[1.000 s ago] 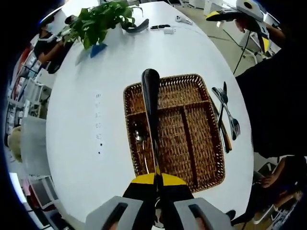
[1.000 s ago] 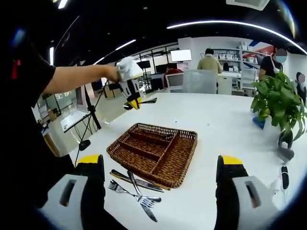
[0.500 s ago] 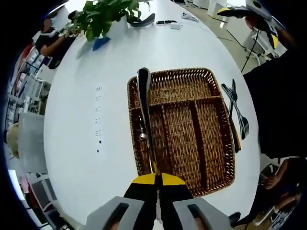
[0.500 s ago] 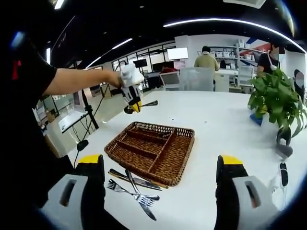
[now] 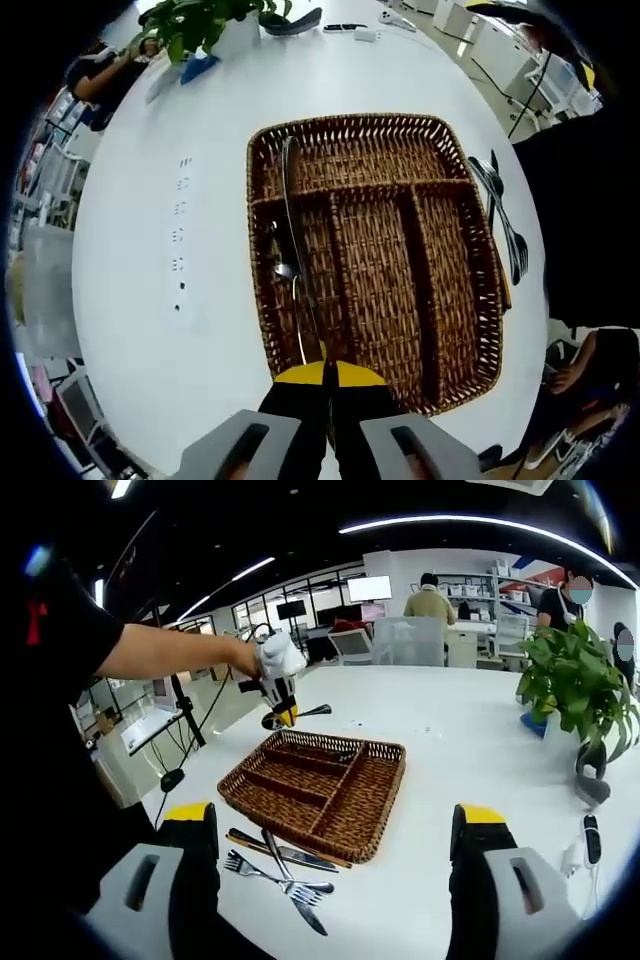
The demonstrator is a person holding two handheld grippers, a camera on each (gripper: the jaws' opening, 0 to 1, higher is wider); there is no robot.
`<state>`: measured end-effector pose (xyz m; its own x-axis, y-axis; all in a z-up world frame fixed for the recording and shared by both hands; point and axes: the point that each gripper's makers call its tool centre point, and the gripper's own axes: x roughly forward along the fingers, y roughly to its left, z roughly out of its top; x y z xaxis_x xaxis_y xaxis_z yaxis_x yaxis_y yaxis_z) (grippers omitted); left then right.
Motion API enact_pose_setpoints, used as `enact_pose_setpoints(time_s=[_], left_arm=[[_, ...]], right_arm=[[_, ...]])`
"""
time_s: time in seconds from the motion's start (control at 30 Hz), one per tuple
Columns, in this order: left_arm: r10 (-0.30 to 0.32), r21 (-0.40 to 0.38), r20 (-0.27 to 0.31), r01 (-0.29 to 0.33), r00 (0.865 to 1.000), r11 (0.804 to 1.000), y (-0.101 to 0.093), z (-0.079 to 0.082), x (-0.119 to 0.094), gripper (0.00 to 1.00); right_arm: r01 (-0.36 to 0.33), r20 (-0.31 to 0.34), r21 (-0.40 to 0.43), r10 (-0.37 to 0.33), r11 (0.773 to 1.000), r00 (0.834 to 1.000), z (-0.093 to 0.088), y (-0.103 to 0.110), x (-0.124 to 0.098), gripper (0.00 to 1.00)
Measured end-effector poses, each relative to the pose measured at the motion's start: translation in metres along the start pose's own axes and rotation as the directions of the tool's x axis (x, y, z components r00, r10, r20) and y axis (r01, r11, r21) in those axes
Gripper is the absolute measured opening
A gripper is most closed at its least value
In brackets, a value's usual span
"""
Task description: Arrange the knives, forks, and spoons in their matching storage slots by inserting each utensil handle-first until every utensil is classified and aligned in the correct compartment
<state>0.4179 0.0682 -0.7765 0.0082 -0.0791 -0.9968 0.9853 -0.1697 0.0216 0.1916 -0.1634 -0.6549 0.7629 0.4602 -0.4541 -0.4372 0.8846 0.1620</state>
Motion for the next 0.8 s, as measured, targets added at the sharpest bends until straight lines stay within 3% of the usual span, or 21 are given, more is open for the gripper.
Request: enact_pose_setpoints(time_s=[0.53,0.8], left_arm=[[-0.028,0.085,-0.042,0.032,0.999,0.996,0.001,-0.002,0.049,0.0],[-0.079,0.094,-0.037,0.082,0.996,0.992,-0.001,-0.001,0.066,0.0]], right_arm=[[-0.003,-0.033,0.021,0.004,1.0,0.999,-0.013,0.002,0.004,0.97],[-0.008,-0.047,0.023,0.009,1.0,0.999,-0.015,0.006,0.009,0.97]])
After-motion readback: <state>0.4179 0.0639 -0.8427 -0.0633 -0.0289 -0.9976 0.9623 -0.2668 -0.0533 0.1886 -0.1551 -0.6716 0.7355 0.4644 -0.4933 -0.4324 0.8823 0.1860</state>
